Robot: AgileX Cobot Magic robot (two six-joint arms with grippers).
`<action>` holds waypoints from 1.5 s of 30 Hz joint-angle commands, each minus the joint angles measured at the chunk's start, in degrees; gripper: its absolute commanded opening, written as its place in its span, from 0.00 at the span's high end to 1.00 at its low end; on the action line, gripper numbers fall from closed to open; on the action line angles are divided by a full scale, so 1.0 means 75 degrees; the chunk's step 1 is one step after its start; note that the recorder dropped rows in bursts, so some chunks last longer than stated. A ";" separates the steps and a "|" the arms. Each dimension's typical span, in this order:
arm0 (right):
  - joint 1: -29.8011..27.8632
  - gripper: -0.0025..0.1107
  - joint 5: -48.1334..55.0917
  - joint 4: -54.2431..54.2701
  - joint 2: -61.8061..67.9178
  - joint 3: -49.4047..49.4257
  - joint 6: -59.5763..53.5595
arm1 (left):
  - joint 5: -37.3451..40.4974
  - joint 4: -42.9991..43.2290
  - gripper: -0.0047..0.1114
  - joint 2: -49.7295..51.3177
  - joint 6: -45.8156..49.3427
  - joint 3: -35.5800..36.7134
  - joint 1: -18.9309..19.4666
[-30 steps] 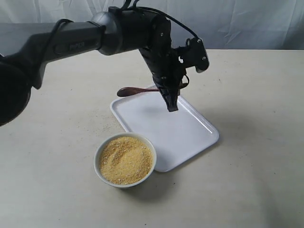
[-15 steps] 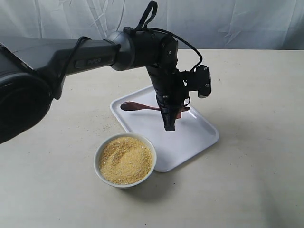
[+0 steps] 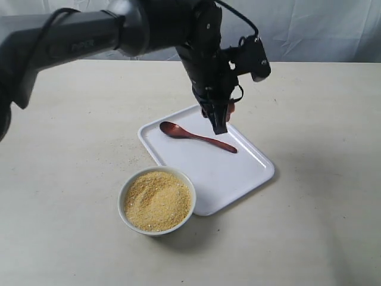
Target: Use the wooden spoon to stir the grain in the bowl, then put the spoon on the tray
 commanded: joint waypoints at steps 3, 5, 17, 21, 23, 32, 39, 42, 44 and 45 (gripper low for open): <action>-0.0036 0.98 -0.0110 -0.0017 -0.0048 0.0038 0.0000 | 0.0538 0.0930 0.76 -0.0664 -0.2084 -0.0053 0.0053; -0.0036 0.98 -0.0110 -0.0017 -0.0048 0.0038 0.0000 | 0.0882 0.1074 0.87 -0.0810 -0.2883 -0.0053 0.0242; -0.0036 0.98 -0.0110 -0.0017 -0.0048 0.0038 0.0000 | 0.2244 0.0284 0.96 -0.2169 -0.5444 0.0540 0.2633; -0.0036 0.98 -0.0110 -0.0017 -0.0048 0.0038 0.0000 | 0.1711 0.0284 0.96 -0.3439 -0.5636 0.1862 0.3015; -0.0036 0.98 -0.0110 -0.0017 -0.0048 0.0038 0.0000 | 0.1277 0.0284 0.96 -0.4136 -0.5636 0.2565 0.3036; -0.0036 0.98 -0.0110 -0.0017 -0.0048 0.0038 0.0000 | -0.0814 -0.0141 0.96 -0.7875 -0.5636 0.6001 0.3036; -0.0036 0.98 -0.0110 -0.0017 -0.0048 0.0038 0.0000 | -0.0647 -0.0151 0.96 -1.0019 -0.5636 0.7408 0.3036; -0.0036 0.98 -0.0110 -0.0017 -0.0048 0.0038 0.0000 | -0.0124 -0.0139 0.96 -1.0582 -0.5636 0.7464 0.3036; -0.0036 0.98 -0.0110 -0.0017 -0.0048 0.0038 0.0000 | -0.0070 -0.0139 0.96 -1.0912 -0.5636 0.7464 0.3036; -0.0036 0.98 -0.0110 -0.0017 -0.0048 0.0038 0.0000 | -0.0070 -0.0139 0.96 -1.1050 -0.5636 0.7464 0.3036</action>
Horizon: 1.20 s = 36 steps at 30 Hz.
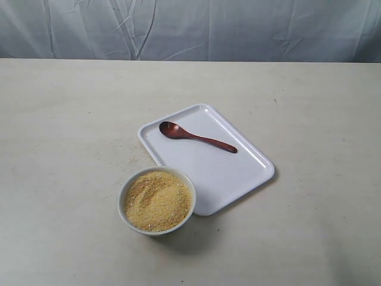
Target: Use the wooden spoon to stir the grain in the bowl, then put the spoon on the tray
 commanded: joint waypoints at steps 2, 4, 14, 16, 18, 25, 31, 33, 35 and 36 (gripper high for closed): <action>-0.0036 0.98 -0.0110 -0.0017 -0.0048 0.0038 0.0000 | 0.0156 -0.0019 0.96 -0.0780 0.0000 0.0046 0.0015; -0.0036 0.98 -0.0110 -0.0017 -0.0048 0.0038 0.0000 | 0.0119 0.0122 0.96 -0.0943 0.0221 0.0046 0.0015; -0.0036 0.98 -0.0110 -0.0017 -0.0048 0.0038 0.0000 | -0.1600 0.0137 0.96 -0.2113 0.0218 0.1568 0.0711; -0.0036 0.98 -0.0110 -0.0017 -0.0048 0.0038 0.0000 | -0.1888 0.0064 0.96 -0.2536 0.0218 0.2134 0.1032; -0.0036 0.98 -0.0110 -0.0017 -0.0048 0.0038 0.0000 | -0.2207 0.0064 0.96 -0.3051 0.0218 0.2816 0.1295; -0.0036 0.98 -0.0110 -0.0017 -0.0048 0.0038 0.0000 | -0.4340 0.0150 0.96 -0.4860 0.0218 0.5201 0.1457; -0.0036 0.98 -0.0110 -0.0017 -0.0048 0.0038 0.0000 | -0.4888 0.0177 0.96 -0.6075 0.0218 0.6712 0.1457; -0.0036 0.98 -0.0110 -0.0017 -0.0048 0.0038 0.0000 | -0.4888 0.0181 0.96 -0.6090 0.0218 0.7041 0.1457; -0.0036 0.98 -0.0110 -0.0017 -0.0048 0.0038 0.0000 | -0.4873 0.0198 0.96 -0.6090 0.0232 0.7050 0.1498; -0.0036 0.98 -0.0110 -0.0017 -0.0048 0.0038 0.0000 | -0.4889 0.0198 0.96 -0.6090 0.0232 0.7050 0.1533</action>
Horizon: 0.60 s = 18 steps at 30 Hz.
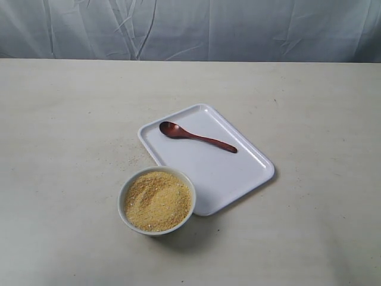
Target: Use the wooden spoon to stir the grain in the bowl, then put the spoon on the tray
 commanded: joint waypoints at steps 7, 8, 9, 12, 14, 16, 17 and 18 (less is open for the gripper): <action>-0.0036 0.98 -0.0110 -0.0017 -0.0048 0.0038 0.0000 | -0.0158 0.0158 0.96 -0.0076 0.0001 0.0137 0.0258; -0.0036 0.98 -0.0110 -0.0017 -0.0048 0.0038 0.0000 | -0.0174 0.0158 0.96 -0.0076 0.0001 0.0137 0.0249; -0.0036 0.98 -0.0110 -0.0017 -0.0048 0.0038 0.0000 | -0.0174 0.0158 0.96 -0.0076 0.0001 0.0137 0.0249; -0.0036 0.98 -0.0110 -0.0017 -0.0048 0.0038 0.0000 | -0.0174 0.0181 0.96 -0.0076 0.0001 0.0137 0.0249; -0.0036 0.98 -0.0110 -0.0017 -0.0048 0.0038 0.0000 | -0.0174 0.0181 0.96 -0.0076 0.0001 0.0137 0.0249; -0.0036 0.98 -0.0110 -0.0017 -0.0048 0.0038 0.0000 | -0.0174 0.0181 0.96 -0.0076 0.0001 0.0137 0.0249; -0.0036 0.98 -0.0110 -0.0017 -0.0048 0.0038 0.0000 | -0.0174 0.0181 0.96 -0.0076 0.0001 0.0137 0.0249; -0.0036 0.98 -0.0110 -0.0017 -0.0048 0.0038 0.0000 | -0.0174 0.0181 0.96 -0.0076 0.0001 0.0137 0.0249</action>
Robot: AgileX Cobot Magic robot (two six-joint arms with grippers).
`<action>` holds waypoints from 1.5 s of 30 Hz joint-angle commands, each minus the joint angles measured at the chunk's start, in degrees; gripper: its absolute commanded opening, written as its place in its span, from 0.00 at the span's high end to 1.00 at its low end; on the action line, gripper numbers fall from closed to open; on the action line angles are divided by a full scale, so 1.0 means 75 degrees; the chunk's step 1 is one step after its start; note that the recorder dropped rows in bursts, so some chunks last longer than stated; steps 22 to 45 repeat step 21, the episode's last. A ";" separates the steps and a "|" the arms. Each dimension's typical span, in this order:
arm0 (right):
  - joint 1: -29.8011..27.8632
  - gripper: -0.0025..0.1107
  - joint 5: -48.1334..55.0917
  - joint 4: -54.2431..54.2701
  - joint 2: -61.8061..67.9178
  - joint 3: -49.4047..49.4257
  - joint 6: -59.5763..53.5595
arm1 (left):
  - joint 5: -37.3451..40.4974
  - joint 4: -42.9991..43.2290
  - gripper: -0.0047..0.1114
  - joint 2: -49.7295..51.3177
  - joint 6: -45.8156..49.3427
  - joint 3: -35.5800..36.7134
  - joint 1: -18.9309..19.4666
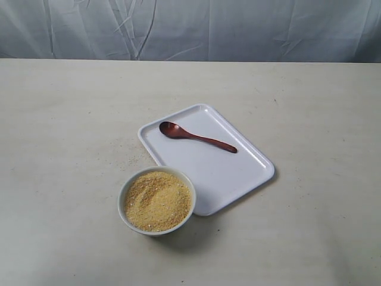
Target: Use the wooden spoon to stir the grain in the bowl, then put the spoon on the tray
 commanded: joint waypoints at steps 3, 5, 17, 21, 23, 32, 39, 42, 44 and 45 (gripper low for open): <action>-0.0036 0.98 -0.0110 -0.0017 -0.0048 0.0038 0.0000 | -0.0075 -0.0048 0.96 -0.0039 0.0001 0.0037 0.0002; -0.0036 0.98 -0.0110 -0.0017 -0.0048 0.0038 0.0000 | -0.0075 -0.0048 0.96 -0.0039 0.0001 0.0037 0.0002; -0.0036 0.98 -0.0110 -0.0034 -0.0048 0.0038 0.0000 | -0.0075 0.0115 0.96 -0.0039 0.0001 0.0037 0.0002; -0.0036 0.98 -0.0110 -0.0034 -0.0048 0.0038 0.0000 | -0.0075 0.0115 0.96 -0.0039 0.0001 0.0037 0.0002; -0.0036 0.98 -0.0110 -0.0034 -0.0048 0.0038 0.0000 | -0.0075 0.0115 0.96 -0.0039 0.0001 0.0037 0.0002; -0.0036 0.98 -0.0110 -0.0034 -0.0048 0.0038 0.0000 | -0.0075 0.0115 0.96 -0.0039 0.0001 0.0037 0.0002; -0.0036 0.98 -0.0110 -0.0034 -0.0048 0.0038 0.0000 | -0.0075 0.0115 0.96 -0.0039 0.0001 0.0037 0.0002; -0.0036 0.98 -0.0110 -0.0034 -0.0048 0.0038 0.0000 | -0.0075 0.0115 0.96 -0.0039 0.0001 0.0037 0.0002; -0.0036 0.98 -0.0110 -0.0034 -0.0048 0.0038 0.0000 | -0.0075 0.0115 0.96 -0.0039 0.0001 0.0037 0.0002; -0.0036 0.98 -0.0110 -0.0034 -0.0048 0.0038 0.0000 | -0.0075 0.0115 0.96 -0.0039 0.0001 0.0037 0.0002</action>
